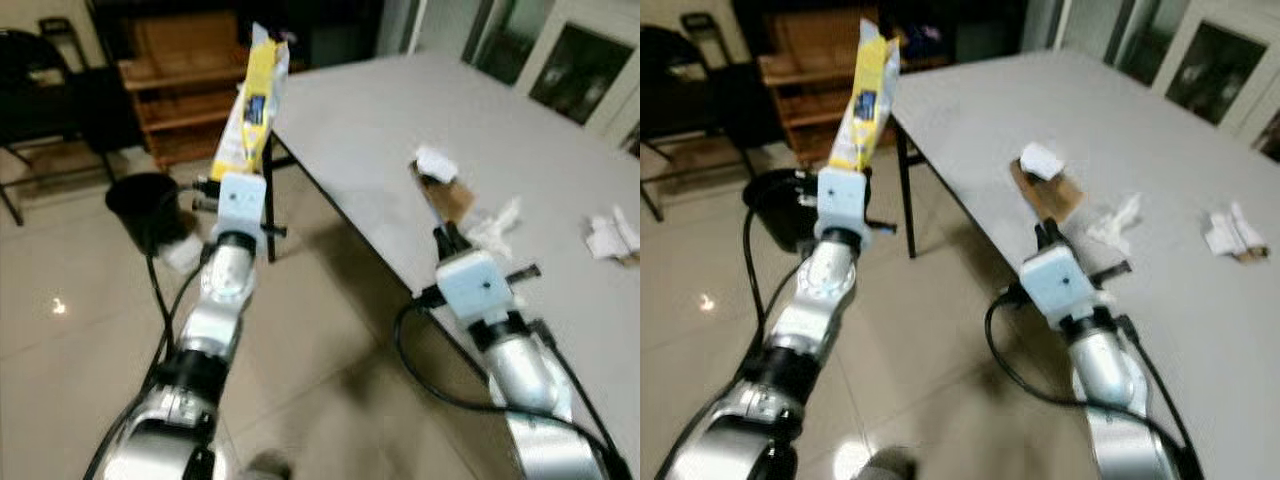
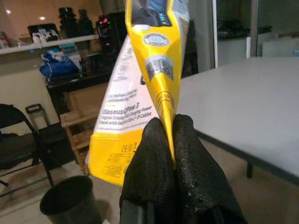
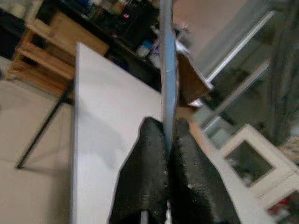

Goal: Picking trash to rubbish bin

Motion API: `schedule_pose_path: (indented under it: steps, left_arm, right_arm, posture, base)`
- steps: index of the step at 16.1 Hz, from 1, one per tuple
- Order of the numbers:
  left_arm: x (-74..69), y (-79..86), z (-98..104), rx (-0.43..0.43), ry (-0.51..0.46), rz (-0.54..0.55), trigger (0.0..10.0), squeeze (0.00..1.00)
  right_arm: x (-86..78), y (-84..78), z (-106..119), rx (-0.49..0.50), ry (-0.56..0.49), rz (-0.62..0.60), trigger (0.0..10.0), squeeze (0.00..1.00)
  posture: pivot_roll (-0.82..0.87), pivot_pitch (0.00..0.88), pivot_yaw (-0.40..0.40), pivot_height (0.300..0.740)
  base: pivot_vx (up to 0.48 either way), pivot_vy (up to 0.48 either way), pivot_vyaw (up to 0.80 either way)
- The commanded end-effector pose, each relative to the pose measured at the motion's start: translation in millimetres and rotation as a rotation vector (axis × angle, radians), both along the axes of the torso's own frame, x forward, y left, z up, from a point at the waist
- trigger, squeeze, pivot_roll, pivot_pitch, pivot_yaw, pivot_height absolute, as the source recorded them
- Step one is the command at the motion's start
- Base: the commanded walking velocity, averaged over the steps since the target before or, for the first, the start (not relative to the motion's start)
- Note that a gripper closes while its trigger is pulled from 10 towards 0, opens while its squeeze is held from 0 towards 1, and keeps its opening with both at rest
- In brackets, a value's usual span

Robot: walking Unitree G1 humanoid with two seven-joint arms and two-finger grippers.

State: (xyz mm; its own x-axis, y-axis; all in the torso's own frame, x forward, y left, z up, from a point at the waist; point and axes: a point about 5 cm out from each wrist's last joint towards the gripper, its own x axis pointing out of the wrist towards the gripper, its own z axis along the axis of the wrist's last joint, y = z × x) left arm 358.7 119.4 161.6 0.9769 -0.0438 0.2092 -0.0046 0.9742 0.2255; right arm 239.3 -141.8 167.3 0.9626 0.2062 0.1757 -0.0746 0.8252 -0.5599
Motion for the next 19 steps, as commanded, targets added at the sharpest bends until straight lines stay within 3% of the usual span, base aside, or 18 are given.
schedule_pose_path:
  steps: [1,8,14,19]
  left_arm:
    - [-0.2,-6.7,3.6,0.003,-0.009,-0.026,10.0,0.00]
    - [2.2,-8.8,2.2,-0.029,0.022,-0.052,10.0,0.00]
    - [0.8,-8.8,0.6,-0.065,0.053,-0.127,10.0,0.00]
    - [1.0,-5.3,0.1,-0.067,0.062,-0.125,10.0,0.00]
  right_arm:
    - [0.2,-0.1,3.1,-0.003,-0.017,0.002,10.0,0.00]
    - [0.8,-0.1,3.8,0.001,-0.023,0.000,10.0,0.00]
    - [1.3,-1.8,4.3,0.018,-0.025,-0.006,10.0,0.00]
    - [1.4,-0.4,4.1,0.020,-0.025,0.002,10.0,0.00]
  posture:
    - [0.14,0.079,-0.043,0.740]
    - [0.14,0.079,-0.040,0.740]
    - [0.14,0.081,-0.047,0.740]
    - [0.15,0.083,-0.047,0.740]
  base:
    - [0.000,0.000,0.80]
    - [0.000,0.000,0.80]
    - [0.000,0.000,0.00]
    - [0.380,0.000,0.00]
